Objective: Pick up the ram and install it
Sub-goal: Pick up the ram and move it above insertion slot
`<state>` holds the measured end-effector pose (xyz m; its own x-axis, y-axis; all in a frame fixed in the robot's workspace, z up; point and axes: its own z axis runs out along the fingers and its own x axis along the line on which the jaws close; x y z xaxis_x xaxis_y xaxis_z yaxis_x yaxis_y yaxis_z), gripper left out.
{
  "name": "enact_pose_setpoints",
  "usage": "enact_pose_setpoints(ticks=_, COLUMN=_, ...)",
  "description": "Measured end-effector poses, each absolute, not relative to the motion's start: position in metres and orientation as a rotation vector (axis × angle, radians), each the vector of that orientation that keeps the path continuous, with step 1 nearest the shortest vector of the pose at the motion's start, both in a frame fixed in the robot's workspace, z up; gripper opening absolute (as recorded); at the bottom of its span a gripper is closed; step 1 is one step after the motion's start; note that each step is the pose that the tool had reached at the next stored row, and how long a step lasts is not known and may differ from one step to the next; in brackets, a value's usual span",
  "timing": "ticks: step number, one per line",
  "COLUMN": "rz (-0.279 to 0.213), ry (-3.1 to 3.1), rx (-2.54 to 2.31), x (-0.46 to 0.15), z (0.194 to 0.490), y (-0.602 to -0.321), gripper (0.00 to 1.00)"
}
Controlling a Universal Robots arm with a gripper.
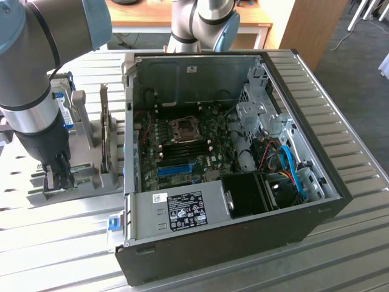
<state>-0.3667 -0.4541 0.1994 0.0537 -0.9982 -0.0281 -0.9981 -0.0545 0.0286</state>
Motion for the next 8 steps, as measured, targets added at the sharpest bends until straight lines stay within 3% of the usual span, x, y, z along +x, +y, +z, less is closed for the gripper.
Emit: enact_pose_setpoints(ticks=8, rz=-0.063, ry=-2.159, rx=2.279, x=-0.3667, z=0.1994, y=-0.4541, gripper=0.12)
